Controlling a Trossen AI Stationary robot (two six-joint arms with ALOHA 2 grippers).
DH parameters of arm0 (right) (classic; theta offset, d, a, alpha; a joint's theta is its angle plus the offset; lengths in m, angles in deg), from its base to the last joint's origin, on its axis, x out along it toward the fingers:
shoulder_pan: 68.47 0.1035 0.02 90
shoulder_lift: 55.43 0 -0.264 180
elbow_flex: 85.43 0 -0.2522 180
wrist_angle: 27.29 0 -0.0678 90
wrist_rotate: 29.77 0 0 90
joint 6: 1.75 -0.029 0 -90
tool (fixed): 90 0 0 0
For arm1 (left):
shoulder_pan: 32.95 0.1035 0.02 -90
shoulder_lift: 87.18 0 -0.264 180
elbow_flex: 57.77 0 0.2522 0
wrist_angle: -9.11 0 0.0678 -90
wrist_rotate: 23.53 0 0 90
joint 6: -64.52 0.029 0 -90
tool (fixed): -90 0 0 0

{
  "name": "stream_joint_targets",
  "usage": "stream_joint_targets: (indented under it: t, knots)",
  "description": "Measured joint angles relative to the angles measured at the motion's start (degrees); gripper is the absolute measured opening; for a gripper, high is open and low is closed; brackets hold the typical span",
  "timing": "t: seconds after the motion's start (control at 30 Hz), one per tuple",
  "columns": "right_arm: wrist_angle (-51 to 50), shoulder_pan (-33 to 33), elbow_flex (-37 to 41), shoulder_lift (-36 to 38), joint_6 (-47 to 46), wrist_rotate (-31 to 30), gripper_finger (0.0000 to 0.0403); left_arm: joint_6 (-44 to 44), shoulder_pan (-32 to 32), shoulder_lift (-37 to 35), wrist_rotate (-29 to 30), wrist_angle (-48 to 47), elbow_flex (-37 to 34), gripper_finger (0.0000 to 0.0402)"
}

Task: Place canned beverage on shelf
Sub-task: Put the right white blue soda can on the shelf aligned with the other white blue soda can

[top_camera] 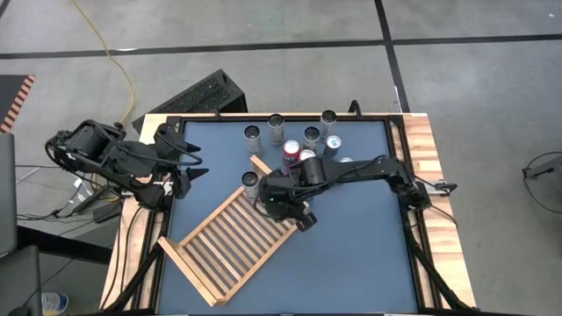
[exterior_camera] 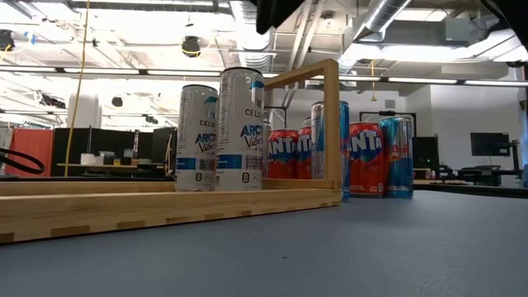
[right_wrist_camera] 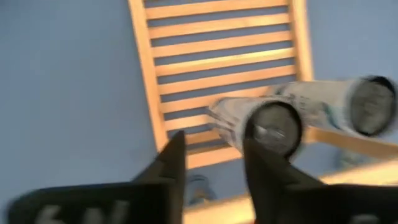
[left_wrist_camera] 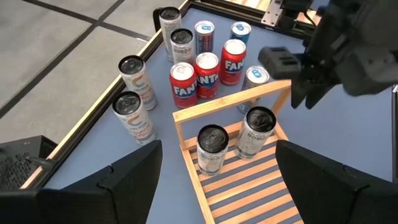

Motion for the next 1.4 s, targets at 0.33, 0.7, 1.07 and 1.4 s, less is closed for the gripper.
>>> stream_joint_targets:
  t: [0.33,0.7,1.07,1.4]
  knots:
    - [-1.22,-1.83,0.01,-3.77,-0.45,1.31,0.0005,-0.21,0.00,0.00,-0.06,-0.60,0.00,0.0303]
    - [-1.09,-2.08,0.01,-5.68,0.03,1.33,0.0000,-0.02,0.00,0.00,-0.17,-1.03,0.00,0.0303]
    - [2.40,-3.19,0.01,-5.68,0.30,1.13,0.0000,-0.04,0.00,0.00,-0.20,-1.07,0.00,0.0303]
    - [3.71,-3.27,0.01,-5.66,1.11,-0.20,0.0000,0.28,0.00,0.00,-0.20,-1.09,0.00,0.0303]
